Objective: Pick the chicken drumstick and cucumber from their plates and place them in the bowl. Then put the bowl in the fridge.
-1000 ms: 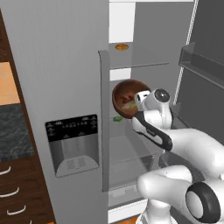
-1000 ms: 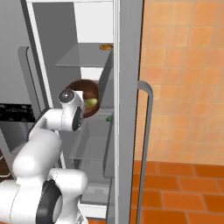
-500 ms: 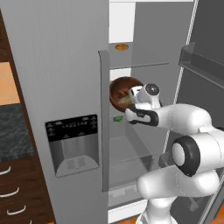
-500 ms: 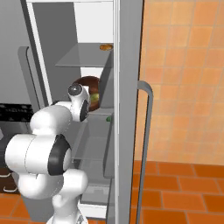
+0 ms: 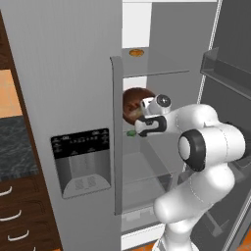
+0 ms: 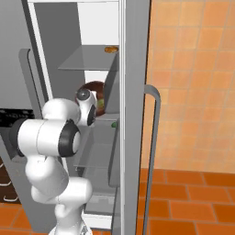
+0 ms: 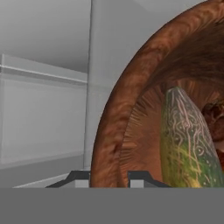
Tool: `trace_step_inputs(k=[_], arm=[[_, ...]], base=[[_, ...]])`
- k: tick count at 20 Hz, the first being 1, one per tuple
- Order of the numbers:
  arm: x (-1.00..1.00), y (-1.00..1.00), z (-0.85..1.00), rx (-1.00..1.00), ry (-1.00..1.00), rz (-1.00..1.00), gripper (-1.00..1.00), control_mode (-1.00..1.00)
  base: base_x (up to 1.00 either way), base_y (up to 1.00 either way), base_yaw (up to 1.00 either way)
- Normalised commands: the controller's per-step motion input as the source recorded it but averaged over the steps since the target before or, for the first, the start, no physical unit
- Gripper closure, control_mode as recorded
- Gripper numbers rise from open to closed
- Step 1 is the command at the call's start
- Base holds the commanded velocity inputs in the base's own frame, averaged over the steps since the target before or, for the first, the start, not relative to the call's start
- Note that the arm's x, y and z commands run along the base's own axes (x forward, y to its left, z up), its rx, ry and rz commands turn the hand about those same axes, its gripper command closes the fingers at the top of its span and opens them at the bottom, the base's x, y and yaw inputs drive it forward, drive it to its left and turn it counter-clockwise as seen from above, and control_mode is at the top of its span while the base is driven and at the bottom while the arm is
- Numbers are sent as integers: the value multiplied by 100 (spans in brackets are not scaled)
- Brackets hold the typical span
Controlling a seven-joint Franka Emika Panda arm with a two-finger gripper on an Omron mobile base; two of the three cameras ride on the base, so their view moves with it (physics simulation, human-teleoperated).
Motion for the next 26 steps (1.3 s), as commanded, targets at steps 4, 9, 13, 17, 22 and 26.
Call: trace_step_inputs(k=[4, 9, 13, 17, 22, 26], arm=[[57, 0, -6, 0, 0, 0, 100, -100], [37, 2, -14, -1, 6, 0, 100, -100], [4, 11, -30, -2, 0, 0, -100, -100], [5, 13, 3, 0, -3, 0, -100, -100], [-33, 16, 33, 0, -12, 0, -100, -100], [-87, 8, 28, 0, -10, 0, -100, -100]], base=[[0, 0, 0], [0, 0, 0], [0, 0, 0], [0, 0, 0], [0, 0, 0], [0, 0, 0]])
